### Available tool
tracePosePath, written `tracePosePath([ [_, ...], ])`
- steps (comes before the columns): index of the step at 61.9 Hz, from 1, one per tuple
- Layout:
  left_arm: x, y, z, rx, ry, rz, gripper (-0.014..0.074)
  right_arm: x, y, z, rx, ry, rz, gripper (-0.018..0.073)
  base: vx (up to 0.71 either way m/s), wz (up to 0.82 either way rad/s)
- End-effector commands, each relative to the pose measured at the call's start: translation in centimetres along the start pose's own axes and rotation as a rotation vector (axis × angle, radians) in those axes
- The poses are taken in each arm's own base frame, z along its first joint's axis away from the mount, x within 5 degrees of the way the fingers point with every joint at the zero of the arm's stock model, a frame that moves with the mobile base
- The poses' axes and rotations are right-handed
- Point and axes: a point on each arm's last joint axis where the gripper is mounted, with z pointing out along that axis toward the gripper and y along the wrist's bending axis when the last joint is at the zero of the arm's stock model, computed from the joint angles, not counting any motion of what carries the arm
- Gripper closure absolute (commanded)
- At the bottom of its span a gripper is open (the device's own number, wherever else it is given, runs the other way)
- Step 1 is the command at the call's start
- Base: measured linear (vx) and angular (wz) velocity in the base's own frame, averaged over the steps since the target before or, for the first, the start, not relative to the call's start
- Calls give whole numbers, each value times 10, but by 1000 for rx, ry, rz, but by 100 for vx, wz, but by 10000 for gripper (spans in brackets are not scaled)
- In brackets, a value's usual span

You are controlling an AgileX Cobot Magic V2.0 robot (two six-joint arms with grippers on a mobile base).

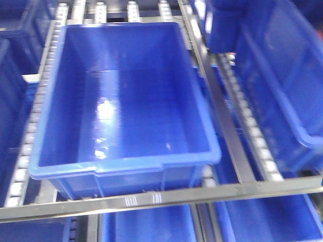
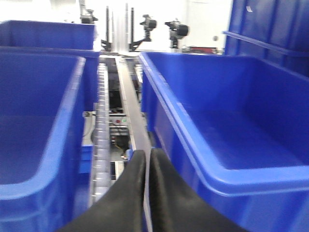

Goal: Pour parts from conveyor to right shelf
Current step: 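Turn and stop facing the empty blue bin on the shelf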

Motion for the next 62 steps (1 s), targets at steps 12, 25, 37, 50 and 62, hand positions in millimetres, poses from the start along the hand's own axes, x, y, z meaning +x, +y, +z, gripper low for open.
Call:
tracePosePath([
  [12,3,0,0,5,-56,-10,603,-15,0,-1,2,-86,-12,565,14,23],
  [25,3,0,0,5,-56,-10,603,-15,0,-1,2,-86,-12,565,15,5],
  [37,3,0,0,5,-56,-10,603,-15,0,-1,2,-86,-12,565,16,-6],
  [50,3,0,0,5,-56,-10,603,-15,0,-1,2,-86,-12,565,13,-5],
  [62,3,0,0,5,-56,-10,603,-15,0,-1,2,-86,-12,565,8,0],
])
